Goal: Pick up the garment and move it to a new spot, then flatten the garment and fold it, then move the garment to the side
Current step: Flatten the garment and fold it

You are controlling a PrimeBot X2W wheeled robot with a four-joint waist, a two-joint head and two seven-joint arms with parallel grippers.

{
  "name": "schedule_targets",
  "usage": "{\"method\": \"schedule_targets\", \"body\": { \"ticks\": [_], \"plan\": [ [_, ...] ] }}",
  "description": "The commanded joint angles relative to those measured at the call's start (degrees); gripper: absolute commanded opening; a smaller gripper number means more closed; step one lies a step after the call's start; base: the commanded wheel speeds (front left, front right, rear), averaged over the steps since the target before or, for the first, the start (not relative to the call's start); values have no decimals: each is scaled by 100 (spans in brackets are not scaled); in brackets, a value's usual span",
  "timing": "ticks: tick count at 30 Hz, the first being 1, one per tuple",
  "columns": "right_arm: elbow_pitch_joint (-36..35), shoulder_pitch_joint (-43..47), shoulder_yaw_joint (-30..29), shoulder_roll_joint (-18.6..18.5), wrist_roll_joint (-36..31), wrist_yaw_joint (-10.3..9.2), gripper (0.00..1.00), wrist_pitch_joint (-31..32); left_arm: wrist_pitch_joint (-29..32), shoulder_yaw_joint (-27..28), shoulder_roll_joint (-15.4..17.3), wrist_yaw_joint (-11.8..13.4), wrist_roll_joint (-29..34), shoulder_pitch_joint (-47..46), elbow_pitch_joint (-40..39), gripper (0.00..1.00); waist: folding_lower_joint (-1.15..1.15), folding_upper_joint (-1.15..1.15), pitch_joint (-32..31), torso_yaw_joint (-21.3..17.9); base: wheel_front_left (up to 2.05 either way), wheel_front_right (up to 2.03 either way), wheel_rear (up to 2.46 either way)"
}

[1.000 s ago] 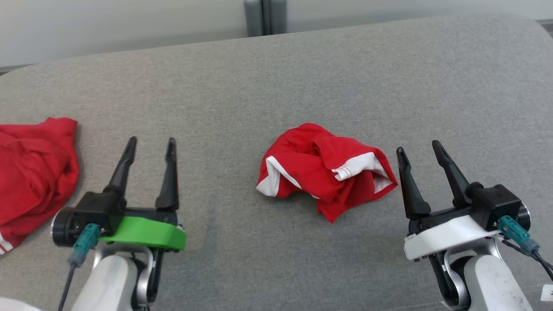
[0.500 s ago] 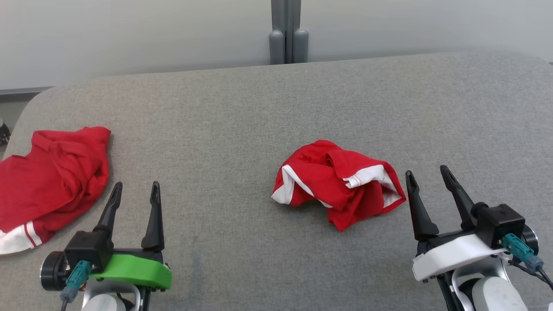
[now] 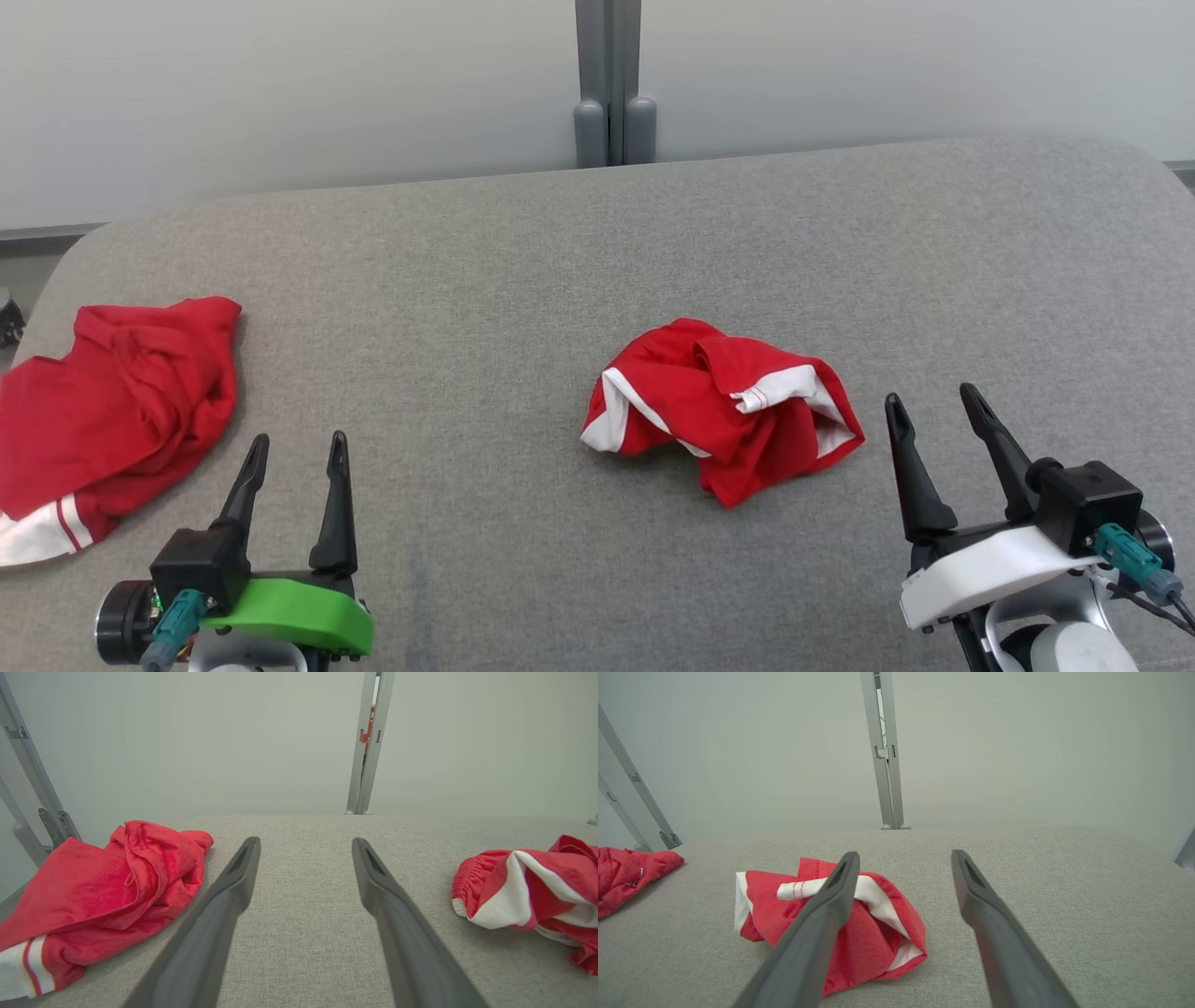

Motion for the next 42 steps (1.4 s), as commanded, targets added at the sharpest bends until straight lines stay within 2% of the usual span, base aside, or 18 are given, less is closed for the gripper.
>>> {"method": "schedule_targets", "body": {
  "ticks": [1, 12, 22, 30, 31, 32, 33, 39, 42],
  "plan": [
    [-33, 65, 8, -3, -10, -6, 100, 2, -15, 35, 1, -43, 13, 66, -3, 100, 0, 0, 7, -8, 0, 0, 0],
    [-45, -10, 94, 4, 9, -6, 100, 20, -15, 93, -35, -68, 107, -38, -65, 100, 0, 0, 127, -10, 0, 0, 0],
    [59, -688, 1107, -317, -77, -6, 100, 376, -9, 129, -141, -102, 298, -519, -332, 100, 0, 0, 809, 163, 0, 0, 0],
    [332, -1033, 1381, -564, -395, -6, 100, 780, -9, 231, -318, -176, 433, -752, -393, 100, 0, 0, 1193, 257, 0, 0, 0],
    [355, -1052, 1371, -565, -422, -6, 92, 808, -10, 249, -335, -187, 450, -775, -392, 100, 0, 0, 1224, 261, 0, 0, 0],
    [380, -1073, 1365, -554, -437, -6, 32, 810, -10, 271, -357, -206, 461, -790, -380, 100, 0, 0, 1243, 261, 0, 0, 0],
    [387, -1092, 1327, -541, -446, -6, 0, 785, -10, 283, -378, -218, 477, -796, -370, 100, 0, 0, 1256, 260, 0, 0, 0],
    [350, -1115, 899, -421, -350, -6, 0, 522, -10, 390, -458, -293, 598, -834, -351, 100, 0, 0, 1269, 229, 0, 0, 0],
    [363, -1151, 395, -327, -197, -6, 0, 350, -10, 455, -470, -336, 641, -825, -363, 100, 0, 0, 1248, 188, 0, 0, 0]
  ]
}}
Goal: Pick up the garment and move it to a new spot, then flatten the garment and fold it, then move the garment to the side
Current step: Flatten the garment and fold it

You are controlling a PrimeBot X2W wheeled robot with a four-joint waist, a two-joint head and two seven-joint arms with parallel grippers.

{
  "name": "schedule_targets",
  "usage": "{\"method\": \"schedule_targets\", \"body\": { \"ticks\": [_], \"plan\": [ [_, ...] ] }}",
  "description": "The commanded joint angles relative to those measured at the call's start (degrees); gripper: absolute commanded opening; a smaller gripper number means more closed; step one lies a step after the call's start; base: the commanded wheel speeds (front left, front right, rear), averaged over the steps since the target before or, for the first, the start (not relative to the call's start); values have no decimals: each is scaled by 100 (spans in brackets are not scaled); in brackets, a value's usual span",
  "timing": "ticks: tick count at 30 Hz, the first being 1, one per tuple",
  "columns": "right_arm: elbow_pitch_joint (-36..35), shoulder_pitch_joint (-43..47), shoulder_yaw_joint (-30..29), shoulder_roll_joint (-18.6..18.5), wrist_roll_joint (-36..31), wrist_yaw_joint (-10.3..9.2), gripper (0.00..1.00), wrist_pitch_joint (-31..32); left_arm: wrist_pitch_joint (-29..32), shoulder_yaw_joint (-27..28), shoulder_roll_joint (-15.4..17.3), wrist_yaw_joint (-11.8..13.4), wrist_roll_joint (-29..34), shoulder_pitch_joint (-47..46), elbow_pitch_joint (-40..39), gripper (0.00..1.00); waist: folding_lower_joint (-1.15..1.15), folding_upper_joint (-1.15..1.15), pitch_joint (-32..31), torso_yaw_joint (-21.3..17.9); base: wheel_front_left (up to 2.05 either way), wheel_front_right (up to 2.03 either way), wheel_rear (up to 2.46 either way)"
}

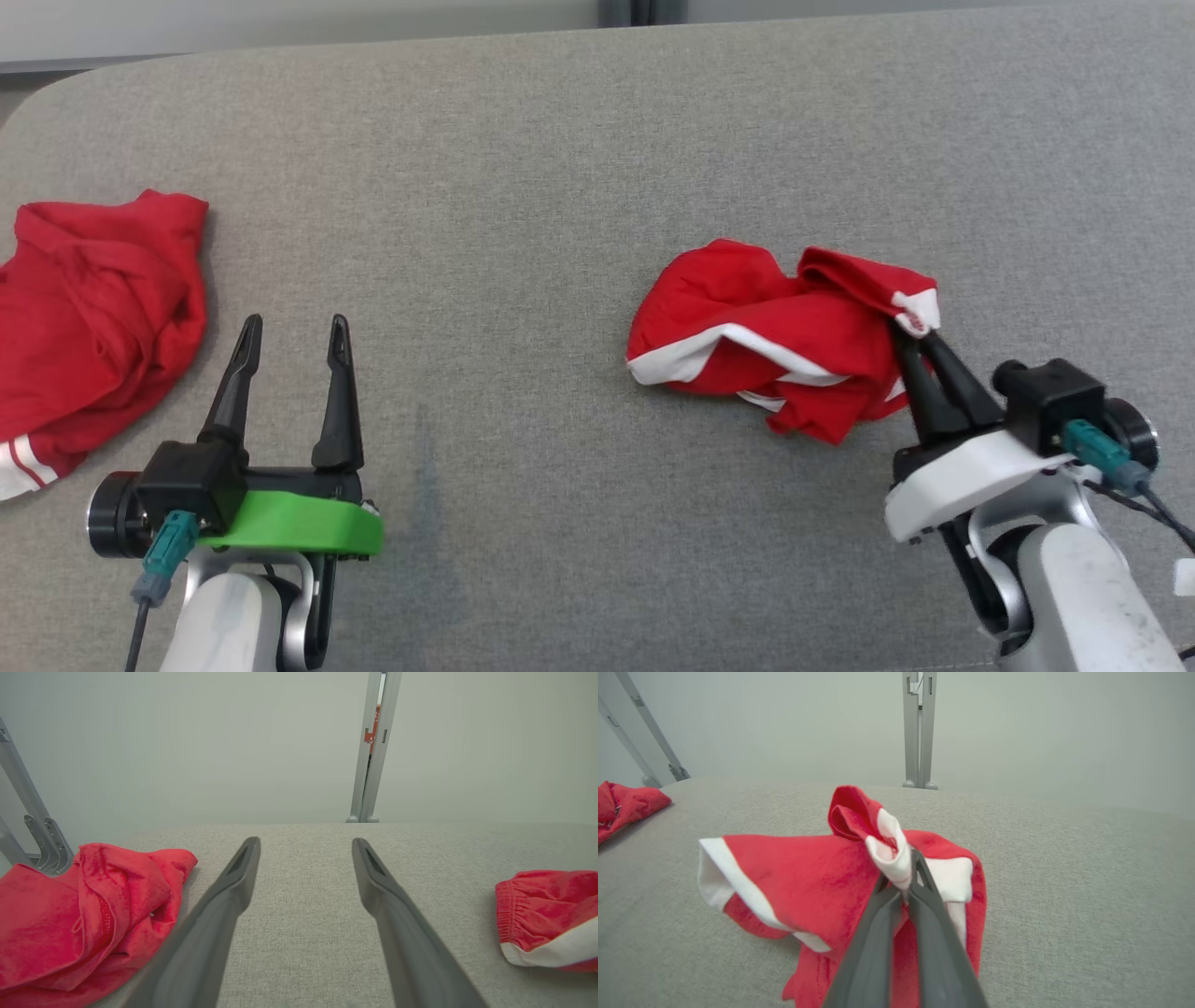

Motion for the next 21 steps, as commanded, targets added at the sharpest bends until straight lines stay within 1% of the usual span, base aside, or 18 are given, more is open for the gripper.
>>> {"method": "schedule_targets", "body": {
  "ticks": [1, 5, 8, 9, 10, 11, 12, 14, 16, 18, 21],
  "plan": [
    [48, -71, -276, 34, 96, -8, 0, -88, -2, 44, -2, -25, 59, -62, -15, 100, 0, 0, -17, -31, 0, 0, 0],
    [360, -130, -1143, 176, 423, -7, 0, -266, -2, 88, -38, -50, 100, -78, -33, 100, 0, 0, -11, -74, 0, 0, 0],
    [805, -188, -1643, 269, 773, -7, 0, -390, -2, 103, -67, -72, 139, -95, -36, 100, 0, 0, 16, -100, 0, 0, 0],
    [1012, -203, -1792, 285, 792, -7, 2, -431, -2, 105, -82, -79, 149, -97, -38, 100, 0, 0, 31, -109, 0, 0, 0],
    [1161, -234, -1886, 292, 883, -7, 39, -490, -2, 106, -92, -84, 165, -102, -36, 100, 0, 0, 40, -111, 0, 0, 0],
    [1359, -287, -1998, 301, 1069, -7, 92, -569, -2, 107, -104, -86, 175, -110, -26, 100, 0, 0, 51, -110, 0, 0, 0],
    [1523, -291, -2059, 305, 1049, -7, 100, -633, -2, 111, -109, -98, 181, -119, -16, 100, 0, 0, 63, -108, 0, 0, 0],
    [1785, -345, -2131, 315, 1142, -7, 100, -835, -2, 121, -125, -117, 194, -143, -12, 100, 0, 0, 91, -104, 0, 0, 0],
    [1922, -395, -2125, 320, 1091, -7, 100, -1055, -2, 142, -135, -128, 207, -142, -9, 100, 0, 0, 106, -105, 0, 0, 0],
    [1838, -409, -2063, 318, 983, -7, 100, -1254, -2, 178, -137, -131, 224, -123, -29, 100, 0, 0, 104, -113, 0, 0, 0],
    [1555, -346, -1948, 291, 785, -7, 100, -1373, -2, 225, -141, -129, 246, -53, -33, 100, 0, 0, 51, -128, 0, 0, 0]
  ]
}}
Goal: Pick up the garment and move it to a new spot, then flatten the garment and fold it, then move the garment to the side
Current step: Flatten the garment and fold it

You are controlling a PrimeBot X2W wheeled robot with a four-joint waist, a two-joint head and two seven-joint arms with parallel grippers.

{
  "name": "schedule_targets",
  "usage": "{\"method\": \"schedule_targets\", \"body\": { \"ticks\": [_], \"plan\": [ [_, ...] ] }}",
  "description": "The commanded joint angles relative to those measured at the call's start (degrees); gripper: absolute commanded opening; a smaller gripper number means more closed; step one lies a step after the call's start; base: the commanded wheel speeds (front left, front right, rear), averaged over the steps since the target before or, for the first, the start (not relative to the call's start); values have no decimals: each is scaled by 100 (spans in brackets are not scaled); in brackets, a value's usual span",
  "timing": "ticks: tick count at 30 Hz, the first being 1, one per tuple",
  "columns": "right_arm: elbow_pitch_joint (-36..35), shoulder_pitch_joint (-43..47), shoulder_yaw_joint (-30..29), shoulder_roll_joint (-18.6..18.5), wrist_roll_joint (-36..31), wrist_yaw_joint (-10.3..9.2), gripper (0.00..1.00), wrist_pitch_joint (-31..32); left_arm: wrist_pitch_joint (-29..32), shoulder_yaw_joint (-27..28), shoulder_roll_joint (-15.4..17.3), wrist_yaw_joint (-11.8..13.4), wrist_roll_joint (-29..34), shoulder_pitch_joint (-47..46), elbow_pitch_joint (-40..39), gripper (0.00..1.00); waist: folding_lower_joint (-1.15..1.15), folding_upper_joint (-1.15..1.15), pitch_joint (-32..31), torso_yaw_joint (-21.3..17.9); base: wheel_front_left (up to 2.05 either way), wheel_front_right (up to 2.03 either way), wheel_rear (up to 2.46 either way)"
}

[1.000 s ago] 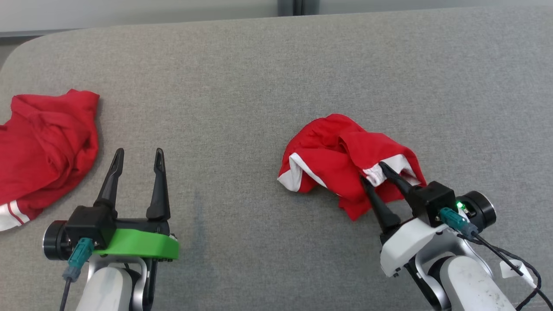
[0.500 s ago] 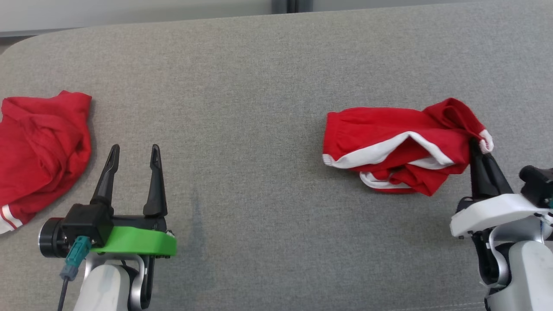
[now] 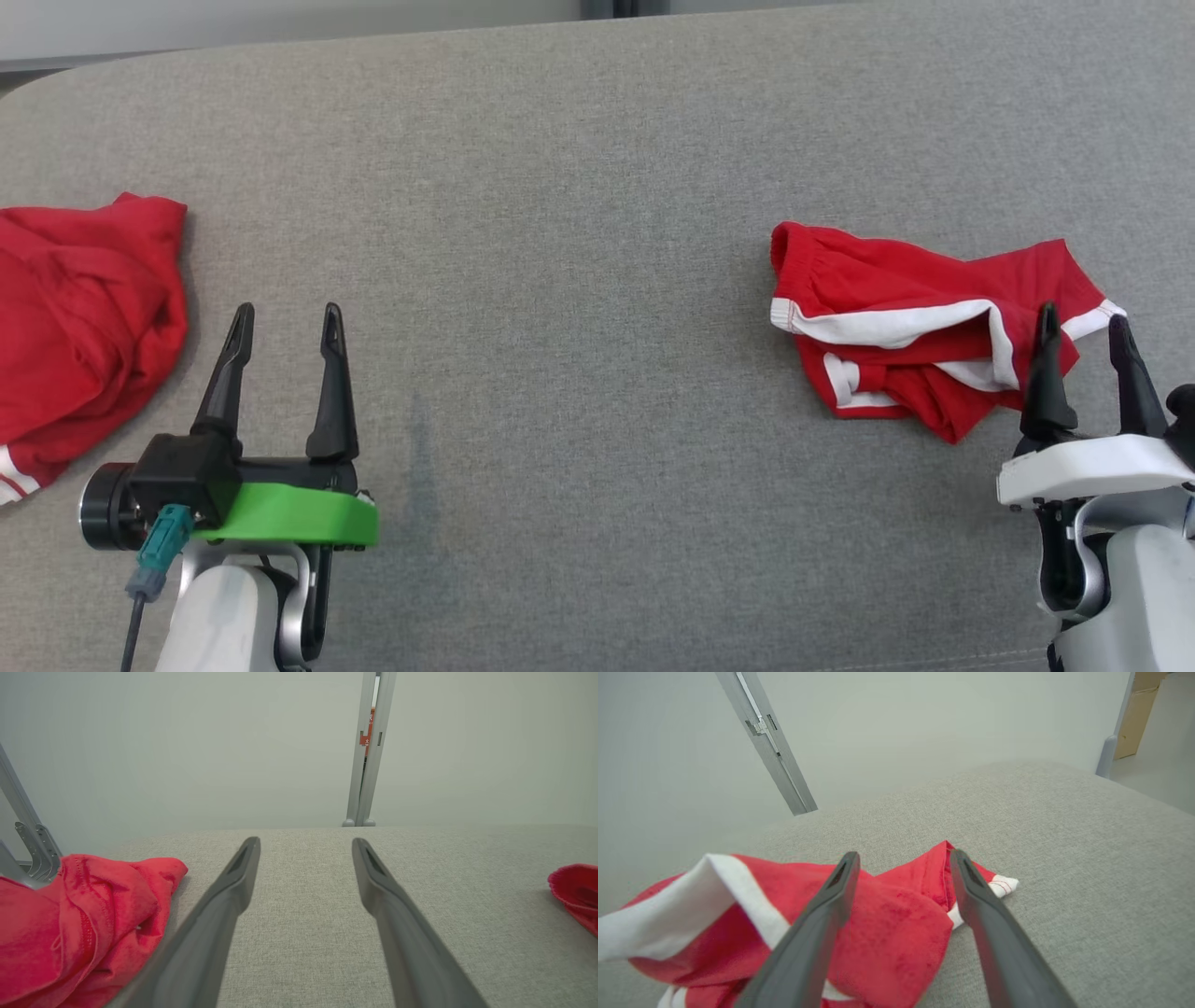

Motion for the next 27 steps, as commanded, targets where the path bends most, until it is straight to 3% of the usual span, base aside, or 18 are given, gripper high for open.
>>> {"method": "schedule_targets", "body": {
  "ticks": [1, 10, 17, 27],
  "plan": [
    [-170, 65, 72, -60, -141, -6, 100, -51, -2, 47, -10, -17, 52, 49, -10, 100, 0, 0, -63, -16, 0, 0, 0],
    [-1238, 630, 653, -65, -605, -6, 100, 275, -2, 62, -38, -37, 97, 326, 83, 100, 0, 0, -479, -14, 0, 0, 0],
    [-1919, 1168, 825, -21, -593, -6, 100, 701, -2, 45, -37, -50, 104, 574, 155, 100, 0, 0, -711, -20, 0, 0, 0],
    [-2048, 1215, 840, -2, -548, -6, 100, 785, -2, 32, -21, -36, 69, 561, 150, 100, 0, 0, -684, -19, 0, 0, 0]
  ]
}}
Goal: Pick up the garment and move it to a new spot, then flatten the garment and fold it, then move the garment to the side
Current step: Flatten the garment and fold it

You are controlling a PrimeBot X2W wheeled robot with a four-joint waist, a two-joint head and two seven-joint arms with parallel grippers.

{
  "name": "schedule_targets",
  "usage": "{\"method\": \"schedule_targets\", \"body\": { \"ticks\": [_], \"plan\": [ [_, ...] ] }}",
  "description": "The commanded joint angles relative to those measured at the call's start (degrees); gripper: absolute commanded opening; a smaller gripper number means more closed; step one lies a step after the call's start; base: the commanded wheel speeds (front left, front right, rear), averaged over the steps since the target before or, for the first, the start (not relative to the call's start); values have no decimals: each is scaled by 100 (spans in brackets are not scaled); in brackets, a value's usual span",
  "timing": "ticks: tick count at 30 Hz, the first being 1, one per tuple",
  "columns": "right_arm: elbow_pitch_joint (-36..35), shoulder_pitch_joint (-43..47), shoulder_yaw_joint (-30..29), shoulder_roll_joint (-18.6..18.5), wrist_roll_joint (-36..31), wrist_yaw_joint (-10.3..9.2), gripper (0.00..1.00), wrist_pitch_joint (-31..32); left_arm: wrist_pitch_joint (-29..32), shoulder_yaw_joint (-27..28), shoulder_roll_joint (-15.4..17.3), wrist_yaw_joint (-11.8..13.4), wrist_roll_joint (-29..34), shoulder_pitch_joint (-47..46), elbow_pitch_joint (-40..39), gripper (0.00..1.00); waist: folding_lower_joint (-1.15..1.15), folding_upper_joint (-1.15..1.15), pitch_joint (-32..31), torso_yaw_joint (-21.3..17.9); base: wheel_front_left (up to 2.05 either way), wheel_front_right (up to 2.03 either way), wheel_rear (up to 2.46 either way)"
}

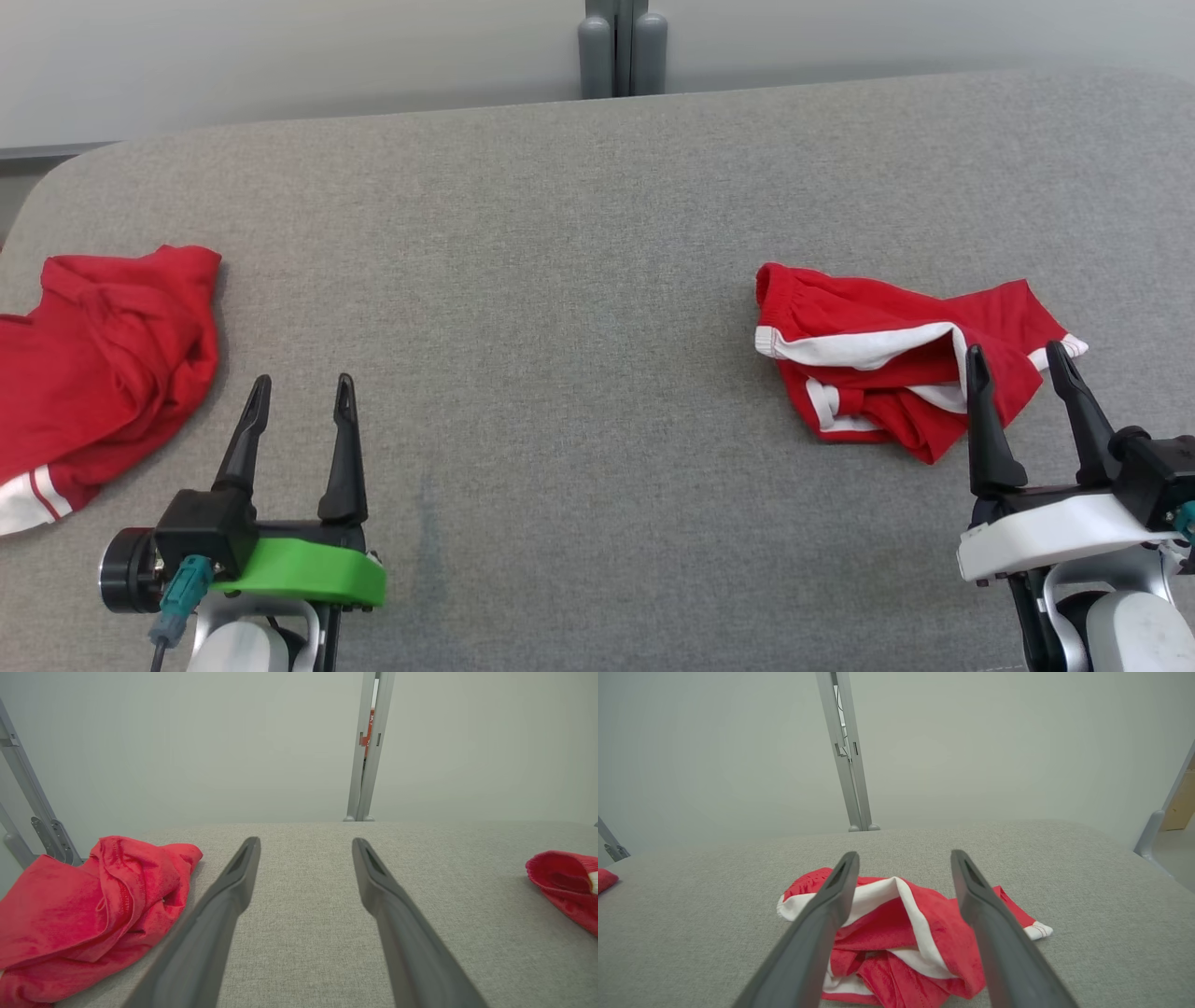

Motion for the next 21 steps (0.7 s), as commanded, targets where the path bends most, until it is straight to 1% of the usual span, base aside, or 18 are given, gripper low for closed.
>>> {"method": "schedule_targets", "body": {
  "ticks": [1, 15, 19, 21],
  "plan": [
    [-21, 36, 4, -3, 41, -6, 100, 8, -2, -1, 19, -13, 2, 29, -7, 100, 0, 0, 3, -1, 0, 0, 0],
    [11, 27, 9, 2, 103, -6, 100, -5, -2, -19, 52, 11, -17, 15, -34, 100, 0, 0, 79, -2, 0, 0, 0],
    [113, -49, -29, 0, 3, -6, 100, 81, -2, -41, 47, 17, -2, -69, -60, 100, 0, 0, 178, 18, 0, 0, 0],
    [209, -146, -37, -59, -60, -6, 100, 128, -2, -65, 32, 14, 17, -148, -83, 100, 0, 0, 269, 41, 0, 0, 0]
  ]
}}
